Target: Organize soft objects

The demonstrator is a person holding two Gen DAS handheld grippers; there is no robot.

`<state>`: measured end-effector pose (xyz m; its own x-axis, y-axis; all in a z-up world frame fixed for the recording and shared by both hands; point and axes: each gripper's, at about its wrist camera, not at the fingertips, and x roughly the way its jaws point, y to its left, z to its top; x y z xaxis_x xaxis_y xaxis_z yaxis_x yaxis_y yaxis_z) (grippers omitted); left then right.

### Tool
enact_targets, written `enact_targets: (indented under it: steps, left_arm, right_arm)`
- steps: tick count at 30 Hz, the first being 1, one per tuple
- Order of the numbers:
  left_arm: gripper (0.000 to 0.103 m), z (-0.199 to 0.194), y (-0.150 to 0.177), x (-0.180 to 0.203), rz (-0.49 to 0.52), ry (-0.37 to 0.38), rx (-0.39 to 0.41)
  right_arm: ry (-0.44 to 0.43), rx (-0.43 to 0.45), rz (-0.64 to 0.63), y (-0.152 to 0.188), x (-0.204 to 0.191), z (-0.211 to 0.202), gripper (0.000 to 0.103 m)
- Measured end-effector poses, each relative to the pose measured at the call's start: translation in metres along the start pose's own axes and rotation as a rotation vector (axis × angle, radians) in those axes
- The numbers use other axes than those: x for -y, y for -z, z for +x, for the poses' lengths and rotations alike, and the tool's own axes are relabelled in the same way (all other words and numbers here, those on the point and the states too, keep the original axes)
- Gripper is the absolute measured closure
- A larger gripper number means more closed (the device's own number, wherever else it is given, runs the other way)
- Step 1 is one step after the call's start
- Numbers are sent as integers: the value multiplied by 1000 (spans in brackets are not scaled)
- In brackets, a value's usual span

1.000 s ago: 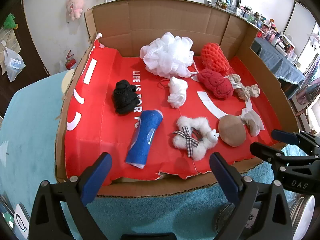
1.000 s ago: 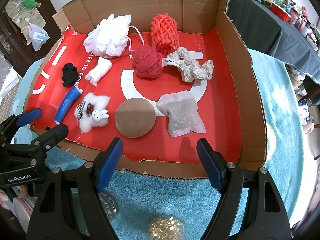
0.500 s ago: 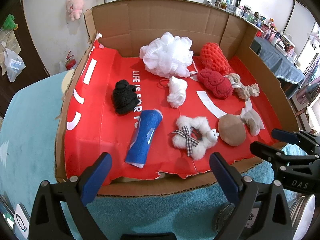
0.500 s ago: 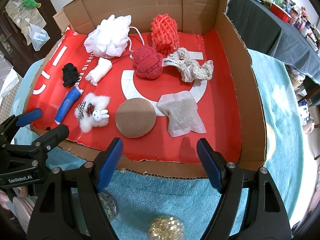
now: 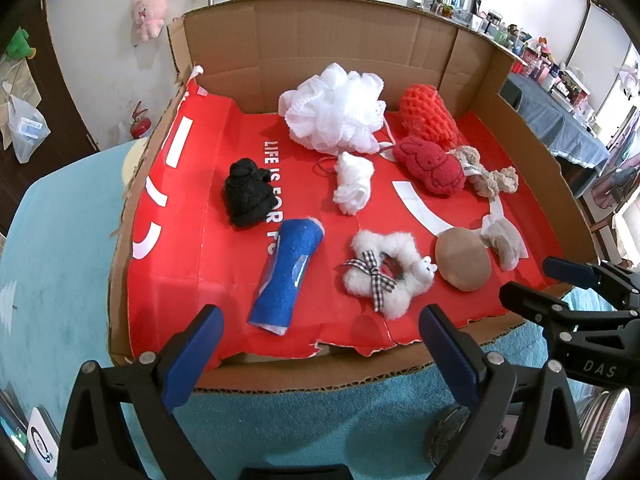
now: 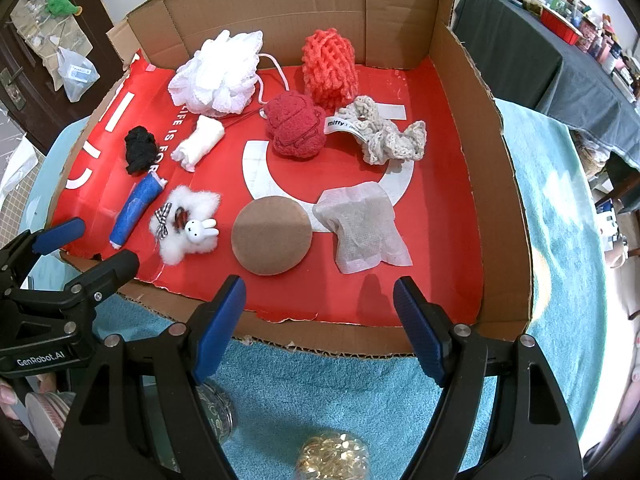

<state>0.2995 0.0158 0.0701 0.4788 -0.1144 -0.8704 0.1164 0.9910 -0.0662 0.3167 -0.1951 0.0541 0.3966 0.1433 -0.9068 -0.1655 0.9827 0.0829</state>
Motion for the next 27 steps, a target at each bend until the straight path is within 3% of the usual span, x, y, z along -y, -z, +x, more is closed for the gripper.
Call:
enact_targets:
  steps: [15, 22, 26, 27]
  left_arm:
    - [3, -11, -2, -7, -58, 0, 19]
    - [3, -83, 5, -13, -65, -55, 211]
    - [0, -129, 34, -8, -64, -24, 327]
    - [0, -138, 43, -6, -55, -23, 353]
  right_arm:
    - [12, 20, -26, -1, -4, -11, 27]
    - [21, 181, -24, 6, -2, -87, 27]
    - [0, 291, -47, 36, -11, -135, 27]
    - [-2, 321, -53, 49, -13, -146, 22]
